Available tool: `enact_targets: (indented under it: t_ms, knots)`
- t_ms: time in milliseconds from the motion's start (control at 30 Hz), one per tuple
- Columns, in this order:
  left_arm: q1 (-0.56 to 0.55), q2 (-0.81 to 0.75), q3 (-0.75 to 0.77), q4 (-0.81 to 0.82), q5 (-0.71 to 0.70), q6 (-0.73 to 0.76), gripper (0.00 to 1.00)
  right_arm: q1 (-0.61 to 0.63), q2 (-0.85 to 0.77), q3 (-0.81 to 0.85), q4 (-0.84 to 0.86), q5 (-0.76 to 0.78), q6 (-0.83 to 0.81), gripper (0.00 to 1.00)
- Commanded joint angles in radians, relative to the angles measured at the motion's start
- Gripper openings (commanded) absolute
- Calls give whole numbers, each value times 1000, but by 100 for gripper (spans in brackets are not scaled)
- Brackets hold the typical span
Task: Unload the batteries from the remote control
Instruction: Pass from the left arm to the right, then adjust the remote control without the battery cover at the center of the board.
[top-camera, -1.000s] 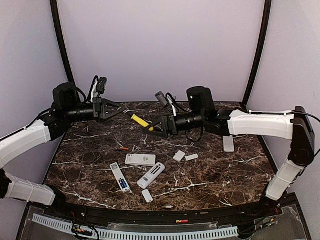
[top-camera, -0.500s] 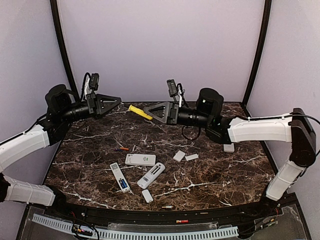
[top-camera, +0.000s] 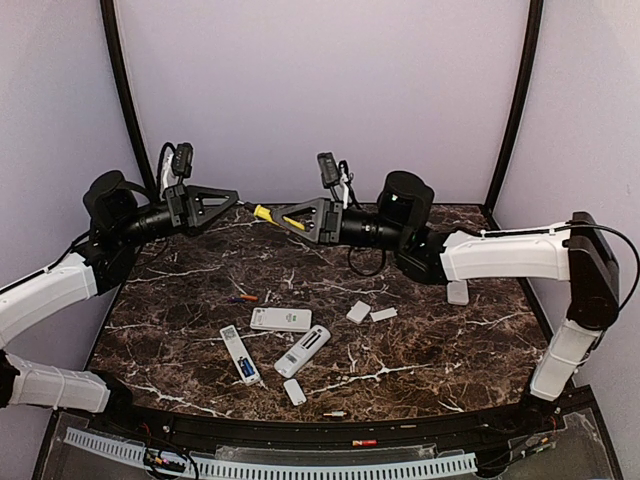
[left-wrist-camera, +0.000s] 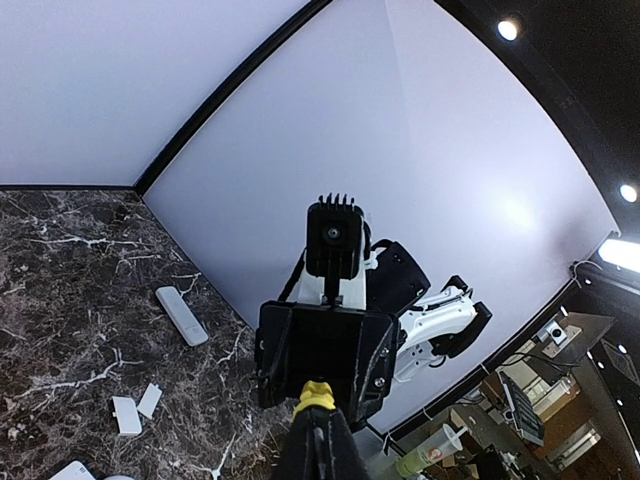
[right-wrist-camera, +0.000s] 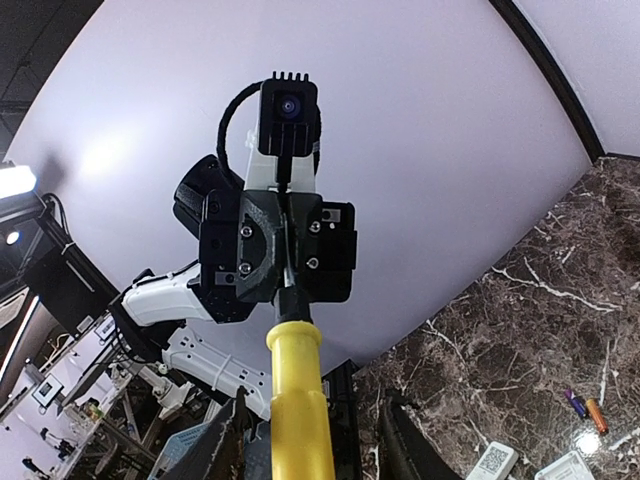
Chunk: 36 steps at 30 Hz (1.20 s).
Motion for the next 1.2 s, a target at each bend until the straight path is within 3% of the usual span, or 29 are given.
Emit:
enact_targets:
  t_ms: [0,433,500,567,600,700,767,833,967,1167]
  knots:
    - [6,-24,-16,40,20,0,0,11,13,36,21,-18,-11,38]
    - [11,-25,-14,-2,13,27,0,12,1,30,-9,10,-34,1]
    - [11,-23,-10,-35,5,44,1,11,-14,17,-27,37,-50,0]
    - [13,-23,0,-103,-14,75,14,7,-39,-8,-43,76,-75,0]
    - [14,-25,15,-135,-25,106,26,4,-54,-21,-56,97,-90,0]
    - [13,-41,44,-355,-129,174,49,-13,-89,-39,-135,158,-146,0]
    - [13,-61,55,-490,-233,204,58,-28,-99,-30,-217,198,-195,0]
    - [13,-77,63,-621,-305,208,61,-43,-103,-17,-291,228,-234,0]
    - [12,-126,7,-697,-337,183,65,-64,-107,19,-427,273,-288,0]
    - [12,-178,-35,-787,-395,150,71,-64,-151,-28,-428,320,-290,0]
